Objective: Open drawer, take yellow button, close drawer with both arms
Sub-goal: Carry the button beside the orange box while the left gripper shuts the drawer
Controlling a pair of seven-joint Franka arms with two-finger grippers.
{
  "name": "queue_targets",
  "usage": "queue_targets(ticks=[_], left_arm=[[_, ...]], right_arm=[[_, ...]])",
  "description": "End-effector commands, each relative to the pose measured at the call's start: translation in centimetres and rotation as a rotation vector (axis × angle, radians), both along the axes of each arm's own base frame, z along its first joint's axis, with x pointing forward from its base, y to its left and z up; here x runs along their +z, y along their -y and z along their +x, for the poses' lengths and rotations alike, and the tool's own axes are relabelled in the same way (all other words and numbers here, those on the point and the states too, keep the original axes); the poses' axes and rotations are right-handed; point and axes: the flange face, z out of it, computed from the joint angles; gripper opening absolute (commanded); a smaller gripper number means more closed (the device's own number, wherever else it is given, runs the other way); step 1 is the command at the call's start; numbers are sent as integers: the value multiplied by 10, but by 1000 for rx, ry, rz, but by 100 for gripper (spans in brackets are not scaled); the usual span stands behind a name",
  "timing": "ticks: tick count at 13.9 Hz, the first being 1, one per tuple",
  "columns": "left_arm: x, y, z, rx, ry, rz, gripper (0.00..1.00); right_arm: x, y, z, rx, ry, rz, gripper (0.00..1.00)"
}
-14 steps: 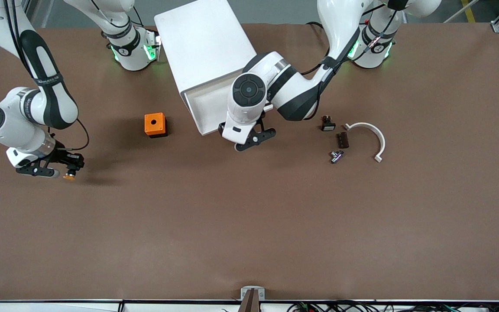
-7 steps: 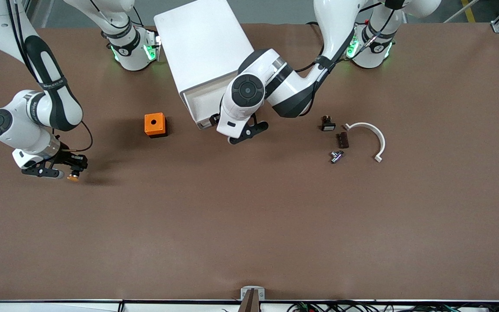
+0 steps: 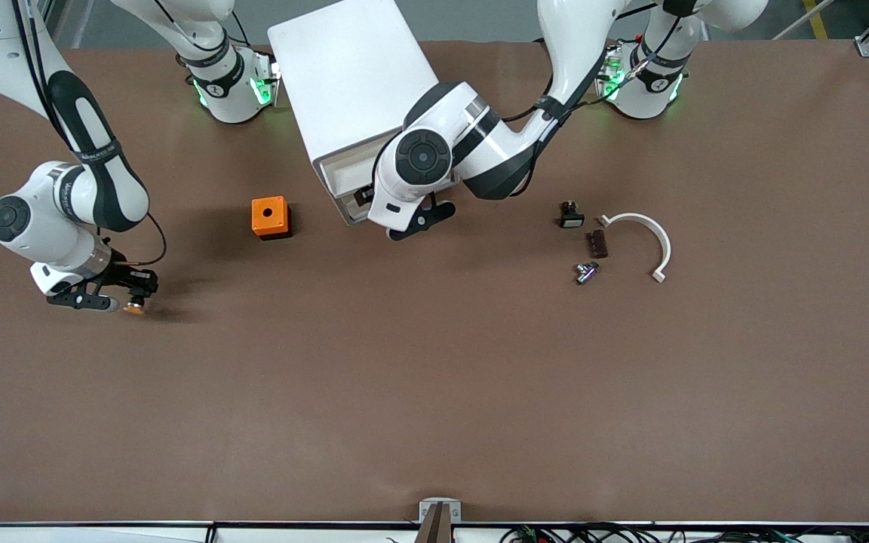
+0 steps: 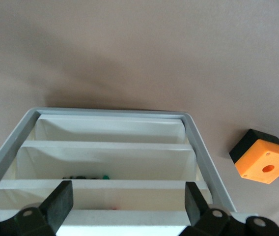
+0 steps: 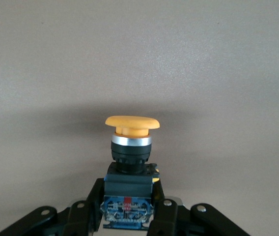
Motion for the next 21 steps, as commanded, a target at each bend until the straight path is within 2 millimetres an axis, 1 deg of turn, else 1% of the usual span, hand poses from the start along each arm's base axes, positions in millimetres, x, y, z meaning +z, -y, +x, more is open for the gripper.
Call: queue_targets(ticks=[1, 2, 4, 6, 7, 8, 9, 10, 11, 12, 14, 15, 17, 19, 20, 21], left_arm=[[-1, 9, -14, 7, -41, -25, 100], [-3, 9, -15, 14, -59, -31, 100], [-8, 13, -24, 28, -108, -49, 100], [-10, 15, -28, 35, -131, -57, 100], [-11, 17, -31, 32, -137, -57, 100], [-13, 18, -35, 30, -143, -56, 100], [-15, 18, -36, 30, -147, -52, 100], [-17, 18, -38, 27, -148, -50, 100], [-22, 16, -39, 28, -157, -41, 100], [-22, 16, -40, 28, -157, -41, 100], [-22, 16, -40, 28, -158, -40, 100], [-22, 17, -41, 28, -161, -42, 100], [-21, 21, -45, 39, -188, -62, 100], [-20, 21, -45, 44, -193, -65, 100], [-20, 21, -44, 43, -192, -67, 100], [-19, 21, -44, 43, -191, -68, 100]], right_arm=[[-6, 5, 0, -8, 3, -4, 0], [-10, 4, -1, -8, -5, -2, 0], [-12, 6, 0, -11, -7, -2, 0], [-14, 6, 2, -7, -8, -2, 0], [-14, 5, 2, 4, -8, -2, 20], [-14, 5, 2, 19, -9, -3, 70], [-15, 4, 2, 25, -10, -2, 100], [-14, 3, 3, 30, -10, -2, 100], [-14, 3, 2, 30, -13, -1, 100], [-13, 3, 3, 34, -13, -1, 100], [-3, 3, 7, 41, 3, -5, 100], [7, 3, 10, 44, 19, -9, 100], [35, 1, 13, 44, 16, -5, 100], [79, -6, 24, 46, -44, 13, 100], [105, -15, 33, 55, -83, 21, 100], [130, -19, 40, 45, -110, 26, 100]])
